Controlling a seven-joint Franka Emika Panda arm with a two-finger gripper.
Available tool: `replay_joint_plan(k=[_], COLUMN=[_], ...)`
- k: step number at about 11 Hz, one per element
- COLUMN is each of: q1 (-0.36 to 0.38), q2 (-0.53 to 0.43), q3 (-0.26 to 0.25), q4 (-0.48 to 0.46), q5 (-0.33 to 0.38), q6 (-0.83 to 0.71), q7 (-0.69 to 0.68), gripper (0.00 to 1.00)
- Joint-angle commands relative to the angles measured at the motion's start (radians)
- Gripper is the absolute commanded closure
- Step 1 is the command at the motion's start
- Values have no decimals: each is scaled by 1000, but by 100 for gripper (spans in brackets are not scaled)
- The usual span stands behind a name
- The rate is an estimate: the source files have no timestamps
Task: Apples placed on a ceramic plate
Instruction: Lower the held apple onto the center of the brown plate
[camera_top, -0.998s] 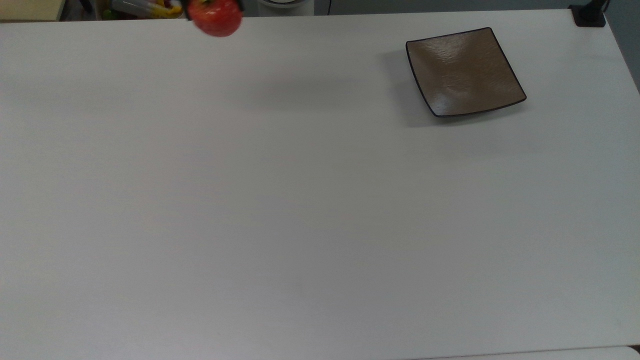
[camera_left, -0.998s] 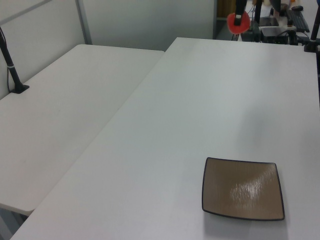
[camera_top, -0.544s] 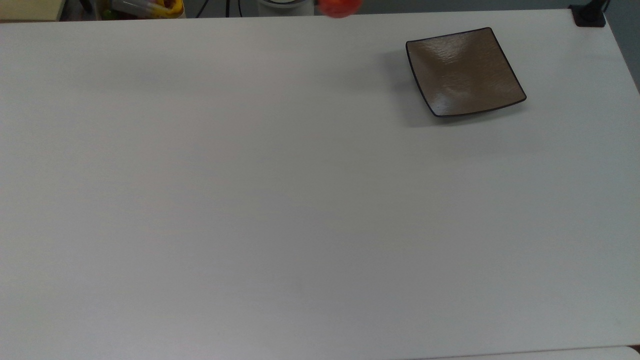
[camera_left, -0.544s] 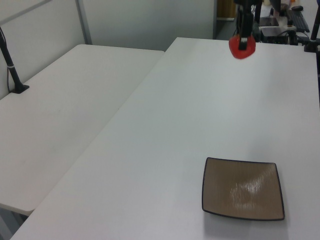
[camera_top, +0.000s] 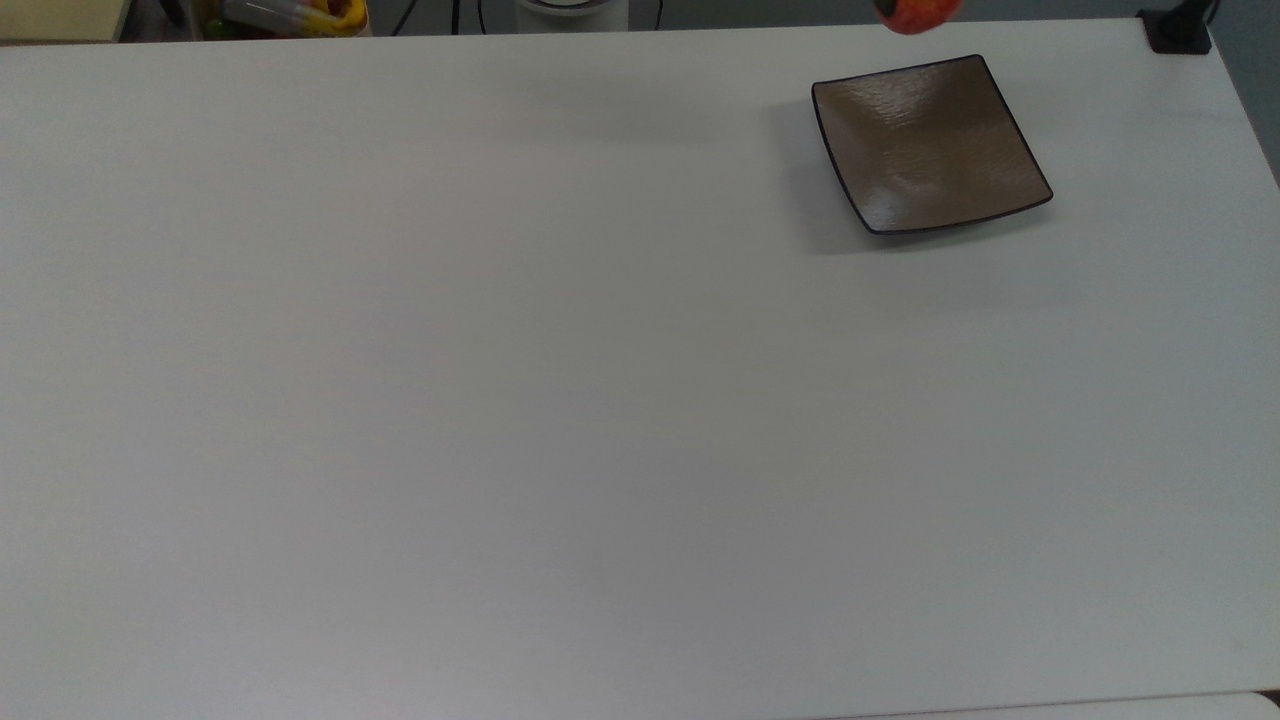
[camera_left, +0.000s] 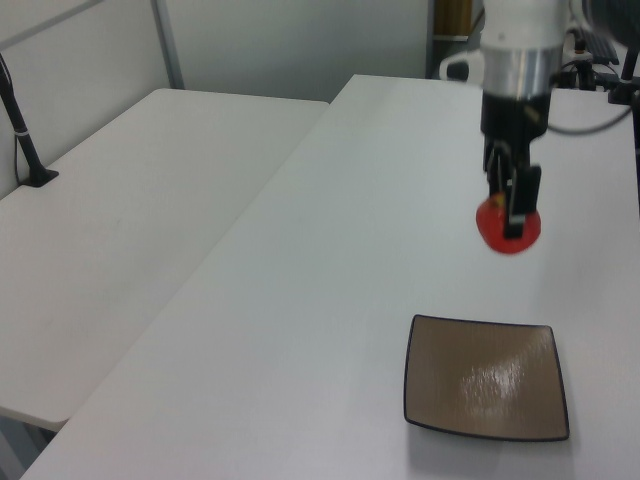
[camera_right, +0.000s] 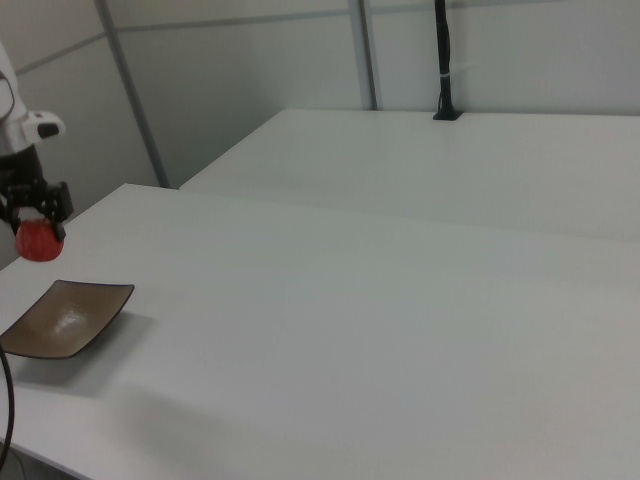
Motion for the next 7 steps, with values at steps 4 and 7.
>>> replay_joint_plan(k=[4, 7], q1=[146, 168], q2=[163, 195], q3=[14, 14], q4=[-117, -209], q5=[-146, -261], q6=[318, 460], q7=[198, 271], gripper=[99, 99])
